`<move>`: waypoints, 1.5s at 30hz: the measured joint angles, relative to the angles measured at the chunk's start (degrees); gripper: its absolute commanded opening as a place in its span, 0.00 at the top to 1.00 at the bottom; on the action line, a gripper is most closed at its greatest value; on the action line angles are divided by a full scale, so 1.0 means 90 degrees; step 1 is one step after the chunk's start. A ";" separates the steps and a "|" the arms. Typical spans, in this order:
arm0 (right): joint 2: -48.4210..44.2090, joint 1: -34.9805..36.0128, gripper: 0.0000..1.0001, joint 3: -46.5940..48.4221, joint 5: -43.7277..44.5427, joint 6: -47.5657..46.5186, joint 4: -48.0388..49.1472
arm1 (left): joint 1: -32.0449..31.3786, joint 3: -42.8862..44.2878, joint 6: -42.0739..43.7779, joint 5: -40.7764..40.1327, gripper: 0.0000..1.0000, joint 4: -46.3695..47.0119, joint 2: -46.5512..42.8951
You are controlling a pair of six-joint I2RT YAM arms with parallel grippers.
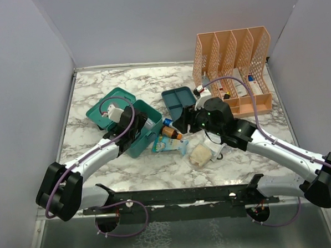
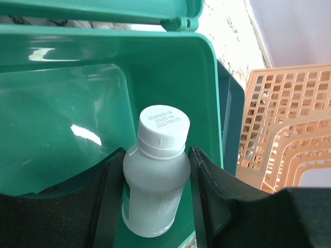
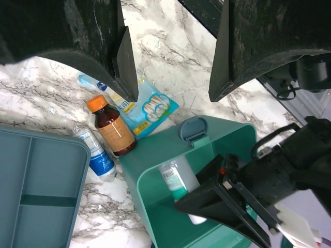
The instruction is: Organize the medicine kit
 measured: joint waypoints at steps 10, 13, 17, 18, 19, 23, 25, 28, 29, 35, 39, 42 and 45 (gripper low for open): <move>0.0180 0.0002 0.44 -0.0068 0.0262 0.0151 0.0005 | 0.0000 0.0505 -0.0090 -0.0032 0.59 -0.0051 0.0610; 0.0180 0.0000 0.44 -0.0097 0.0469 0.0308 0.0000 | 0.0000 0.0515 -0.0168 -0.0005 0.58 -0.0058 0.0799; 0.0180 0.0000 0.45 -0.0124 0.0680 0.0542 -0.0022 | 0.0000 0.0517 -0.0226 0.0085 0.56 -0.0053 0.1127; 0.0182 0.0000 0.45 -0.0124 0.0716 0.0614 -0.0019 | 0.0000 0.0517 -0.0231 0.0129 0.55 -0.0051 0.1248; 0.0189 0.0000 0.46 -0.0124 0.0741 0.0678 -0.0019 | 0.0000 0.0517 -0.0228 0.0163 0.53 -0.0051 0.1338; 0.0328 0.0000 0.46 -0.0124 0.0780 0.0918 -0.0032 | -0.0002 0.0559 -0.0109 0.0272 0.44 -0.0049 0.1598; 0.0432 0.0000 0.46 -0.0119 0.0777 0.0986 -0.0070 | 0.0000 0.0600 -0.0002 0.0311 0.39 -0.0032 0.1639; 0.0578 0.0002 0.45 -0.0112 0.0777 0.1110 -0.0138 | 0.0000 0.0636 0.0151 0.0389 0.34 0.0068 0.1642; 0.0607 0.0000 0.45 -0.0112 0.0780 0.1141 -0.0146 | 0.0000 0.0648 0.0204 0.0425 0.34 0.0100 0.1647; 0.0712 0.0002 0.45 0.0029 0.0799 0.1243 -0.0175 | 0.0000 0.0678 0.0505 0.0498 0.45 0.0214 0.1649; 0.0763 0.0000 0.45 0.0187 0.0867 0.1246 -0.0226 | -0.0002 0.0678 0.0729 0.0491 0.49 0.0257 0.1647; 0.0792 0.0002 0.45 0.0243 0.0899 0.1246 -0.0265 | -0.0002 0.0678 0.0865 0.0464 0.46 0.0250 0.1617; 0.0816 0.0002 0.45 0.0284 0.0942 0.1243 -0.0311 | 0.0000 0.0685 0.1134 0.0362 0.41 0.0206 0.1494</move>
